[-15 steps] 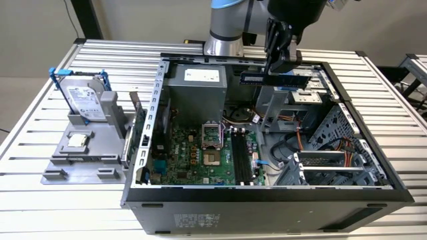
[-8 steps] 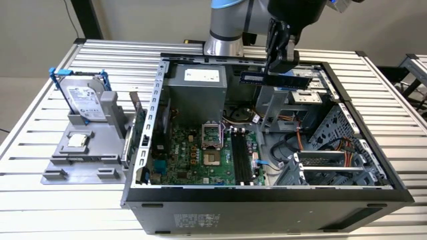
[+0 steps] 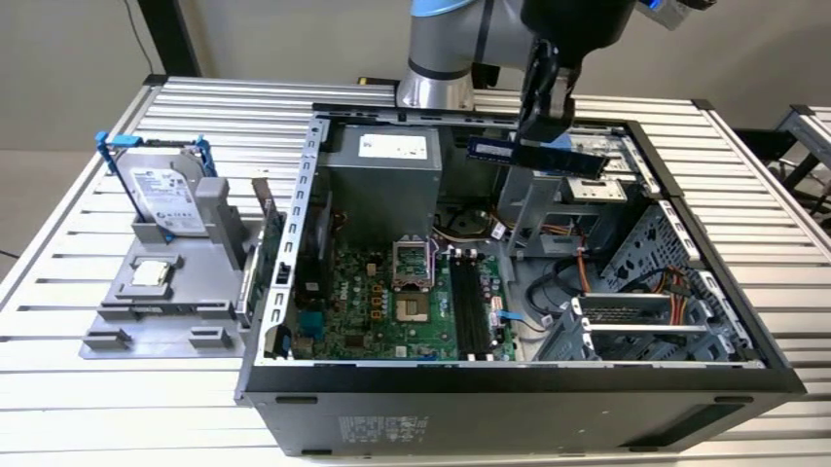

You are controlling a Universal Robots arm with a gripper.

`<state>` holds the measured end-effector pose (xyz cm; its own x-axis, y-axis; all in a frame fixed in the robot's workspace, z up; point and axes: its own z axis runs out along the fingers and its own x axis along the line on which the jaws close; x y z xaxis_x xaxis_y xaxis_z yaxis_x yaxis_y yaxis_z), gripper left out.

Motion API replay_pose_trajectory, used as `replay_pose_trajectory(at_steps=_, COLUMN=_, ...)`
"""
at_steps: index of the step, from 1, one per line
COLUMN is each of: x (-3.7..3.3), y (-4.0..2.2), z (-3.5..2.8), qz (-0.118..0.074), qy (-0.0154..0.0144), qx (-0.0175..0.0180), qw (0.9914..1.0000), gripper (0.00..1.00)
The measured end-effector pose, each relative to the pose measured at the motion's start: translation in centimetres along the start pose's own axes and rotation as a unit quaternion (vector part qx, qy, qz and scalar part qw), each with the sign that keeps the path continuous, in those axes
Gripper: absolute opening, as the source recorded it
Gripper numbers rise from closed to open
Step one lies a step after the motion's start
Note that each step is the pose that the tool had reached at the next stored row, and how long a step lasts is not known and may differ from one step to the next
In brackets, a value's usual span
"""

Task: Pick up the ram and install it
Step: 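Insert the ram into the slot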

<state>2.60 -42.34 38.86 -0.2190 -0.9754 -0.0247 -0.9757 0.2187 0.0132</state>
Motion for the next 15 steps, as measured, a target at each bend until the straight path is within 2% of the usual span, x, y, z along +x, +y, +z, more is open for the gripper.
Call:
replay_pose_trajectory(at_steps=4, x=0.0, y=0.0, z=0.0, qz=0.031, qy=-0.0002, qx=0.0008, qw=0.99952, gripper=0.0)
replay_pose_trajectory(at_steps=8, x=0.0, y=0.0, z=0.0, qz=0.062, qy=-0.0005, qx=0.0016, qw=0.9981, gripper=0.0)
replay_pose_trajectory(at_steps=11, x=0.0, y=0.0, z=0.0, qz=0.085, qy=-0.0008, qx=0.0022, qw=0.99637, gripper=0.0)
replay_pose_trajectory(at_steps=15, x=0.0, y=0.0, z=0.0, qz=0.117, qy=-0.0012, qx=0.0029, qw=0.99307, gripper=0.0)
